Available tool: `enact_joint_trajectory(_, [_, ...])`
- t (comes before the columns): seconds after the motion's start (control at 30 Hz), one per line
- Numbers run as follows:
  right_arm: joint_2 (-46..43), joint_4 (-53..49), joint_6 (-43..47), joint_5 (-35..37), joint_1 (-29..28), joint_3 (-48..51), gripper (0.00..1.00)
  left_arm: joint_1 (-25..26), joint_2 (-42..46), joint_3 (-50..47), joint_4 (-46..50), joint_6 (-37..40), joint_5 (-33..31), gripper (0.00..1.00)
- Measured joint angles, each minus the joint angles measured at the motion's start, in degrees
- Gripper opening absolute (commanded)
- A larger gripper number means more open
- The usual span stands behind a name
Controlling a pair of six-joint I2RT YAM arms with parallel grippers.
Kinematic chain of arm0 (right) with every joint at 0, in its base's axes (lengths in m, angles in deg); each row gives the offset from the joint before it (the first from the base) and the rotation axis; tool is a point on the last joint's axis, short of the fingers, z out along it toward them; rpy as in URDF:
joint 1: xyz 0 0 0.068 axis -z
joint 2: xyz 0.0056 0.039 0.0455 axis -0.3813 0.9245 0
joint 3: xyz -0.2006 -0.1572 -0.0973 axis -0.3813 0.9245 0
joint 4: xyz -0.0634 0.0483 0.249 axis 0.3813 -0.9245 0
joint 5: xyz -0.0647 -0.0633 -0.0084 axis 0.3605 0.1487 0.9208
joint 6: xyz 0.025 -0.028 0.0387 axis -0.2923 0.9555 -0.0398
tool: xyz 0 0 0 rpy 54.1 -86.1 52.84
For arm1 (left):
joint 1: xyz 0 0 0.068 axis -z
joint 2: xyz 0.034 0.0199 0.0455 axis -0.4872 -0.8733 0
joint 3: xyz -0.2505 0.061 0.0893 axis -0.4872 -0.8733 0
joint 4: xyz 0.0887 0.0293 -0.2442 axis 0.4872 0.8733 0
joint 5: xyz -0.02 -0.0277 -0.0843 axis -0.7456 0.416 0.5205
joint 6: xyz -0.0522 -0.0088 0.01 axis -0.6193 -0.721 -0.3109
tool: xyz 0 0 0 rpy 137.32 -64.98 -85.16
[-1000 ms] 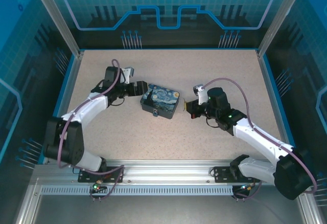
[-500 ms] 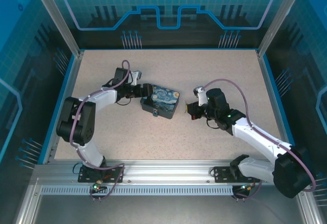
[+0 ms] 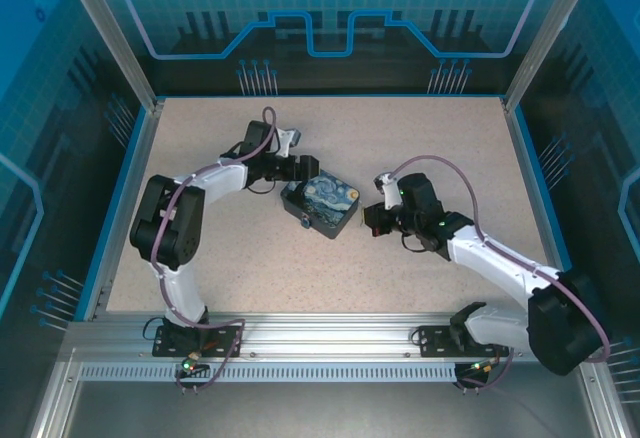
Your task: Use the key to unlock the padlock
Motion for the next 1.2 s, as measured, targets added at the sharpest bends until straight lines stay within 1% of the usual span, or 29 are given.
enact_joint_trajectory(0.13, [3.7, 2.9, -1.8, -1.9, -0.4, -0.4, 0.00, 0.0, 0.4, 0.1, 0.2, 0.5, -1.0, 0.87])
enact_joint_trajectory(0.2, [5.7, 4.3, -2.7, -2.8, -0.9, -1.1, 0.00, -0.4, 2.3, -1.4, -0.5, 0.7, -2.2, 0.88])
enact_joint_trajectory(0.3, [8.9, 6.6, -4.1, -4.1, -1.8, -3.0, 0.00, -1.9, 9.1, -7.1, -1.3, 0.9, -3.7, 0.88])
enact_joint_trajectory(0.47, [13.9, 9.1, -5.8, -5.7, -2.7, -6.4, 0.00, -4.2, 24.8, -17.5, -2.9, 1.3, -5.5, 0.88])
enact_joint_trajectory(0.53, [15.5, 9.8, -6.6, -6.3, -2.9, -7.6, 0.00, -4.1, 30.4, -21.7, -4.3, 1.2, -4.8, 0.88])
enact_joint_trajectory(0.67, [18.3, 10.4, -8.0, -7.3, -2.9, -9.5, 0.00, -3.9, 36.2, -29.1, -8.0, -0.2, -1.0, 0.86])
enact_joint_trajectory(0.8, [21.5, 10.1, -9.2, -8.1, -2.8, -12.4, 0.00, -2.4, 36.8, -34.8, -10.5, -2.4, 1.9, 0.85])
enact_joint_trajectory(0.9, [23.2, 9.6, -10.1, -8.6, -2.2, -14.0, 0.00, -0.2, 35.7, -36.7, -12.6, -4.2, 3.1, 0.85])
enact_joint_trajectory(1.07, [24.6, 7.8, -10.5, -8.7, -1.4, -15.2, 0.00, 3.5, 30.3, -37.0, -19.1, -7.0, 3.3, 0.85])
enact_joint_trajectory(1.2, [25.2, 5.9, -10.3, -8.0, -1.4, -16.2, 0.00, 6.2, 25.3, -37.0, -23.5, -8.0, 2.2, 0.85])
